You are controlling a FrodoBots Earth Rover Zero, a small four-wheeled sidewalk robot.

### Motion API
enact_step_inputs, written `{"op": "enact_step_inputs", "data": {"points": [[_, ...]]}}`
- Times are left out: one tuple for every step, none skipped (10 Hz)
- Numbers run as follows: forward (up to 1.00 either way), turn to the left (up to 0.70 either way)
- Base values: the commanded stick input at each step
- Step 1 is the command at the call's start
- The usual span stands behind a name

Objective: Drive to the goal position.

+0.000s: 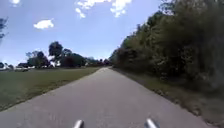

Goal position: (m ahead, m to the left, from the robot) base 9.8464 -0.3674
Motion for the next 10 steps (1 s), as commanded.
{"op": "enact_step_inputs", "data": {"points": [[0.5,0.0],[0.5,0.0],[0.5,0.0],[0.5,0.0],[0.5,0.0],[0.5,0.0],[0.5,0.0],[0.5,0.0],[0.5,0.0],[0.5,0.0]]}}
